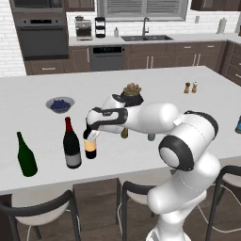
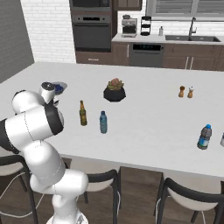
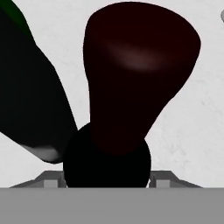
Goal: Move the plastic bottles in the middle to the plastics group, and the glass bottles in the middle to the glass group.
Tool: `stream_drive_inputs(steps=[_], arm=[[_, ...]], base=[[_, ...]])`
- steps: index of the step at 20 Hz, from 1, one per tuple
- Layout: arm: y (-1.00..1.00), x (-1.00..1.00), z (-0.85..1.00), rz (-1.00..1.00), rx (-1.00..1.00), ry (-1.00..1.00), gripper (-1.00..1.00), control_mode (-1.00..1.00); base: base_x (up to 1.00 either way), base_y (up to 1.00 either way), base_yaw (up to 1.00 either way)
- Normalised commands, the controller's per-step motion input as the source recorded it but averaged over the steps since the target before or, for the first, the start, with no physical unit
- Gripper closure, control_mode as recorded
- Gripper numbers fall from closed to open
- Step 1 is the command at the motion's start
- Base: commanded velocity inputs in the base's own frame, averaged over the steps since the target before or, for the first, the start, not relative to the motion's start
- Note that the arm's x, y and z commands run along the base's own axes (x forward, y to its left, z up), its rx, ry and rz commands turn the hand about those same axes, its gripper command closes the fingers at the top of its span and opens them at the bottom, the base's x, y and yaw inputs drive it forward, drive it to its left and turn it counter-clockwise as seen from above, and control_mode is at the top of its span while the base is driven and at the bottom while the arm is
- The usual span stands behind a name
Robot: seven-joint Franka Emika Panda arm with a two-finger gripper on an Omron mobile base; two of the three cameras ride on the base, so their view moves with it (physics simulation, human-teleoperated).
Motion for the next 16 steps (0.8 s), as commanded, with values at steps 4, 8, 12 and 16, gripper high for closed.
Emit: stream_drive_inputs(steps=[4, 8, 12, 16], arm=[[0.00, 0.00, 0.00, 0.00, 0.00, 0.00, -1.00, -1.00], [0.00, 0.00, 0.00, 0.00, 0.00, 0.00, -1.00, -1.00], [0.00, 0.00, 0.00, 0.00, 0.00, 0.00, -1.00, -1.00], [0.00, -0.02, 0.00, 0.00, 0.00, 0.00, -1.00, -1.00]], base=[[0.00, 0.00, 0.00], [0.00, 0.00, 0.00], [0.00, 0.00, 0.00], [0.00, 0.00, 0.00]])
